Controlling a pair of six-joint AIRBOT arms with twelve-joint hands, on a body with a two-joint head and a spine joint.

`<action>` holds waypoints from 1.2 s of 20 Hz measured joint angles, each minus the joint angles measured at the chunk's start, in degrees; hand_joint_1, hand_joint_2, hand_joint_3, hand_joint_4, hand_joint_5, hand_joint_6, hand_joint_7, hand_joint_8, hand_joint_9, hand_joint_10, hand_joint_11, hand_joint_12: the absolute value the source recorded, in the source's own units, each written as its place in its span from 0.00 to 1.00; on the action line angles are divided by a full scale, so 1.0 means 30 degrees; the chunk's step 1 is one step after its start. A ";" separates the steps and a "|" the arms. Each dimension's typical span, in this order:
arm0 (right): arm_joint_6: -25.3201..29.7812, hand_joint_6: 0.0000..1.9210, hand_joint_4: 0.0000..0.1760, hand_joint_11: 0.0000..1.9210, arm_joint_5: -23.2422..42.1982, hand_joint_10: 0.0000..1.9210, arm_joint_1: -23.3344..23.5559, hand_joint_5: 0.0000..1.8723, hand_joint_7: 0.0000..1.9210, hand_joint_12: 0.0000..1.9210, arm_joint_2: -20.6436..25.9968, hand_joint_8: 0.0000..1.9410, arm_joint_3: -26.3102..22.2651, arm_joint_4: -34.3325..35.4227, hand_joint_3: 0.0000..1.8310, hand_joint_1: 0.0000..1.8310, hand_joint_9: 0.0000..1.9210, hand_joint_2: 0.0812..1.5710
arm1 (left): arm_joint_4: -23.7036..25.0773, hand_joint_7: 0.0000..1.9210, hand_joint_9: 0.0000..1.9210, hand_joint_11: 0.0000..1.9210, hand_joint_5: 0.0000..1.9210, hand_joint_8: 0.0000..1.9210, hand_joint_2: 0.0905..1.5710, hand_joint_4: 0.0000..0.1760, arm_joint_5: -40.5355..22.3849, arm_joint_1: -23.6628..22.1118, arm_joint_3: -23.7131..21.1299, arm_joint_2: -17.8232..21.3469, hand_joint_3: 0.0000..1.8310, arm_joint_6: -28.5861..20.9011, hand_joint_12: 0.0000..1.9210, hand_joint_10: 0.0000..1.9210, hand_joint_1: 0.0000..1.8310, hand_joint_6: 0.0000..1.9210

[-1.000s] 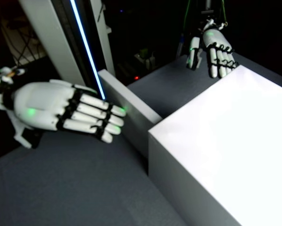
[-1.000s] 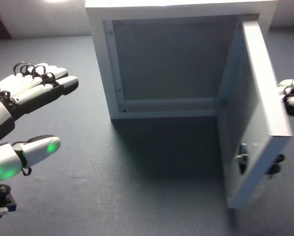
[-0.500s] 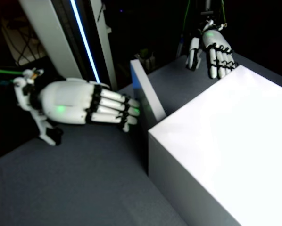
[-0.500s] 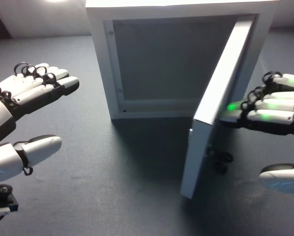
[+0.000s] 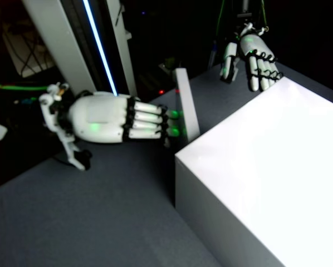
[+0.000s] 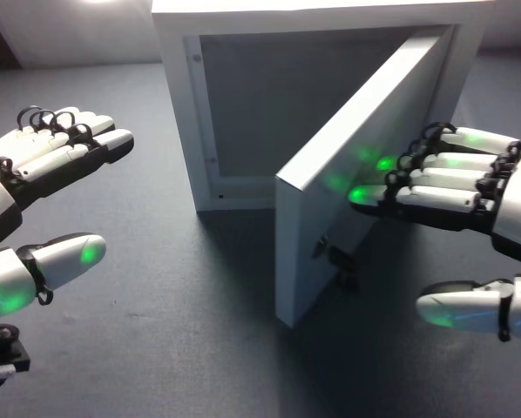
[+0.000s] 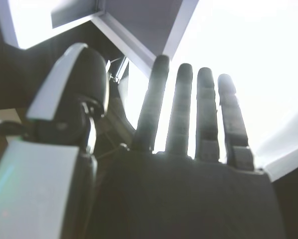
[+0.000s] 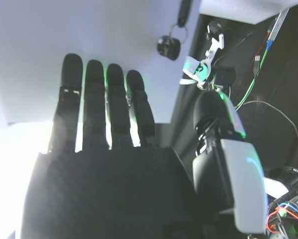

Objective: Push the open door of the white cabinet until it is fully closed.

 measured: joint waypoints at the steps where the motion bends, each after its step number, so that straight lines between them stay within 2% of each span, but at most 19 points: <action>1: 0.0000 0.01 0.00 0.00 -0.0284 0.01 0.0211 0.13 0.12 0.48 -0.0211 0.00 0.0131 -0.0095 0.00 0.09 0.12 0.84 | -0.0015 0.03 0.01 0.01 0.08 0.00 0.92 0.00 -0.0044 0.0000 0.0007 0.0007 0.00 0.0000 0.00 0.00 0.15 0.00; 2: 0.0000 0.01 0.00 0.00 -0.0510 0.02 0.0481 0.14 0.13 0.52 -0.0466 0.00 0.0284 -0.0219 0.00 0.10 0.13 0.84 | -0.0051 0.03 0.01 0.01 0.08 0.00 0.92 0.00 -0.0029 0.0000 0.0000 0.0007 0.00 0.0000 0.01 0.00 0.16 0.00; 3: 0.0000 0.01 0.00 0.00 -0.0605 0.03 0.0627 0.15 0.14 0.61 -0.0605 0.01 0.0328 -0.0270 0.00 0.11 0.15 0.84 | -0.0058 0.03 0.01 0.01 0.08 0.00 0.92 0.00 -0.0051 0.0000 0.0000 0.0007 0.00 0.0000 0.01 0.00 0.15 0.00; 4: 0.0000 0.00 0.00 0.00 -0.0692 0.02 0.0831 0.13 0.11 0.54 -0.0750 0.00 0.0342 -0.0357 0.00 0.12 0.12 0.83 | -0.0102 0.03 0.01 0.01 0.08 0.00 0.91 0.00 -0.0051 0.0000 0.0000 0.0007 0.00 0.0000 0.01 0.00 0.15 0.00; 6: 0.0000 0.00 0.00 0.00 -0.0838 0.02 0.1231 0.13 0.11 0.57 -0.1202 0.00 0.0583 -0.0736 0.00 0.12 0.10 0.83 | -0.0182 0.03 0.01 0.00 0.07 0.00 0.91 0.00 -0.0058 0.0000 0.0007 0.0066 0.00 0.0007 0.01 0.00 0.14 0.00; 7: 0.0007 0.00 0.00 0.00 -0.1151 0.01 0.1428 0.12 0.09 0.51 -0.1472 0.00 0.0663 -0.0860 0.00 0.11 0.09 0.83 | -0.0291 0.03 0.01 0.00 0.06 0.00 0.91 0.00 -0.0066 0.0007 0.0007 0.0087 0.00 0.0015 0.01 0.00 0.14 0.00; 9: 0.0015 0.00 0.00 0.00 -0.1479 0.00 0.1698 0.11 0.08 0.49 -0.1756 0.00 0.0874 -0.1078 0.00 0.14 0.08 0.83 | -0.0350 0.03 0.01 0.00 0.06 0.00 0.91 0.00 -0.0102 0.0036 0.0000 0.0087 0.00 0.0022 0.01 0.00 0.18 0.00; 11: 0.0007 0.00 0.00 0.00 -0.1566 0.02 0.1749 0.12 0.10 0.61 -0.2062 0.00 0.1107 -0.0933 0.00 0.13 0.10 0.81 | -0.0401 0.02 0.01 0.00 0.04 0.00 0.91 0.00 -0.0284 0.0131 0.0000 0.0087 0.00 0.0022 0.01 0.00 0.17 0.00; 12: 0.0007 0.00 0.00 0.00 -0.1661 0.01 0.1829 0.12 0.10 0.60 -0.2200 0.00 0.1246 -0.0896 0.00 0.16 0.10 0.80 | -0.0437 0.01 0.00 0.00 0.03 0.00 0.91 0.00 -0.0393 0.0233 -0.0007 0.0109 0.00 0.0022 0.00 0.00 0.17 0.00; 14: 0.0007 0.00 0.00 0.00 -0.2084 0.00 0.2229 0.09 0.07 0.37 -0.2594 0.00 0.1501 -0.0954 0.00 0.17 0.07 0.79 | -0.0525 0.00 0.00 0.00 0.02 0.00 0.91 0.00 -0.0401 0.0299 -0.0022 0.0189 0.00 0.0036 0.00 0.00 0.17 0.00; 16: 0.0015 0.00 0.00 0.00 -0.2091 0.00 0.2426 0.08 0.07 0.29 -0.2994 0.00 0.1661 -0.0867 0.00 0.17 0.07 0.79 | -0.0597 0.01 0.00 0.00 0.02 0.00 0.91 0.00 -0.0474 0.0313 -0.0022 0.0211 0.00 0.0044 0.00 0.00 0.18 0.00; 18: 0.0007 0.00 0.00 0.00 -0.2390 0.00 0.2579 0.05 0.03 0.15 -0.3228 0.00 0.1756 -0.0845 0.00 0.13 0.03 0.81 | -0.0641 0.00 0.00 0.00 0.01 0.00 0.90 0.00 -0.0452 0.0313 -0.0022 0.0211 0.00 0.0044 0.00 0.00 0.20 0.00; 20: -0.0073 0.00 0.00 0.00 -0.2623 0.00 0.2820 0.03 0.00 0.11 -0.3461 0.00 0.1967 -0.0845 0.00 0.08 0.01 0.83 | -0.0685 0.00 0.00 0.00 0.01 0.00 0.90 0.00 -0.0495 0.0437 -0.0022 0.0211 0.00 0.0044 0.00 0.00 0.21 0.00; 22: -0.0255 0.00 0.00 0.00 -0.2907 0.00 0.3198 0.00 0.00 0.01 -0.3818 0.00 0.2171 -0.0692 0.00 0.09 0.00 0.84 | -0.0787 0.00 0.00 0.00 0.01 0.00 0.90 0.00 -0.0488 0.0495 -0.0095 0.0204 0.00 0.0058 0.00 0.00 0.17 0.00; 24: -0.0393 0.00 0.00 0.00 -0.3075 0.00 0.3286 0.00 0.00 0.00 -0.3949 0.00 0.2186 -0.0678 0.00 0.11 0.00 0.83 | -0.0809 0.00 0.00 0.00 0.01 0.00 0.90 0.00 -0.0510 0.0495 -0.0095 0.0211 0.00 0.0058 0.00 0.00 0.16 0.00</action>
